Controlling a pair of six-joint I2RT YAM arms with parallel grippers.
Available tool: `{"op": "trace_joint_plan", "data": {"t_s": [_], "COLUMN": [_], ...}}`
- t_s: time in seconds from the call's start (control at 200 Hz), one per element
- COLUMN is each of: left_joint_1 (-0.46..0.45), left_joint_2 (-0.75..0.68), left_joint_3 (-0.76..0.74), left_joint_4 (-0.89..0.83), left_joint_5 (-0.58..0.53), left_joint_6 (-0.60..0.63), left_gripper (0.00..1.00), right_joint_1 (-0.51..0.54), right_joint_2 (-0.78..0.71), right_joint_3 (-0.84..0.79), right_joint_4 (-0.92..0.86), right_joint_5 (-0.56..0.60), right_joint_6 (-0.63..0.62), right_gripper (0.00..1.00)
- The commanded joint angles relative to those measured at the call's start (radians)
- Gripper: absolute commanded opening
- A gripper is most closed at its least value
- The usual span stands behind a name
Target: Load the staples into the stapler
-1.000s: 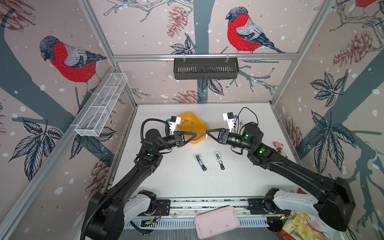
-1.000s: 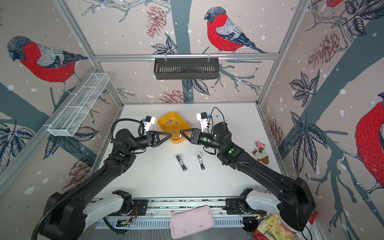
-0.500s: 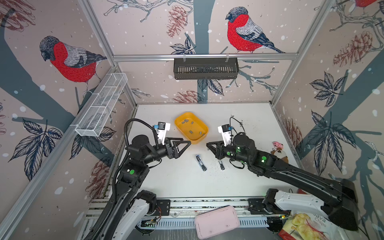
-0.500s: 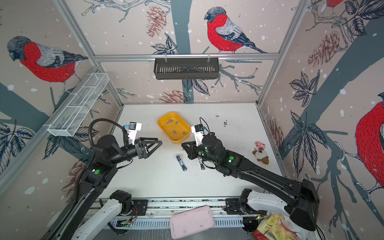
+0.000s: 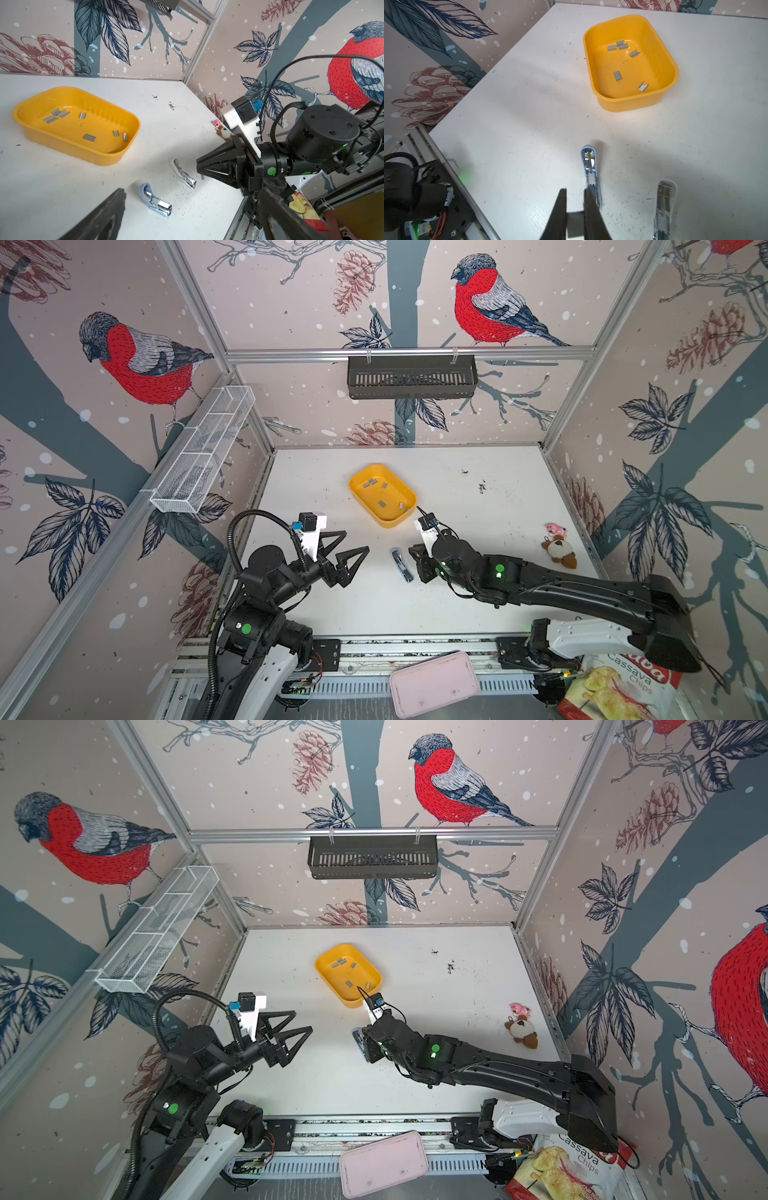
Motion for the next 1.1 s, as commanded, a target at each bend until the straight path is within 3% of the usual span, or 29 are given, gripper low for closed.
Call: {"op": "trace_joint_plan", "data": {"t_s": [0.0,0.2,0.7,1.096], "left_joint_1": [0.002,0.002,0.001,0.002], "left_joint_2": [-0.018,-0.053,-0.042,0.004], "left_joint_3": [-0.004,-0.001,-0.018,-0.019], "left_joint_4": [0.057,0.053,0.058,0.077], "left_joint_5": [0.021,0.072,-0.019,0.001], "left_joint_6": [0.016,0.017,0.014,0.025], "left_gripper": [0.98,0.98,0.98,0.98], "right_joint_1": [0.015,0.033,0.037,0.036], "right_joint_2": [0.042,0.124,0.294,0.353], "right_joint_3": [-0.001,-0.007,0.018,0.039], "right_joint_4": [-0.002,0.026,0.074,0.105], "right_joint_5": [0.066,0.078,0.142,0.133], "right_joint_6": [0.011,0.047,0.069,0.045], "right_gripper": [0.14,0.14,0.12,0.12]}}
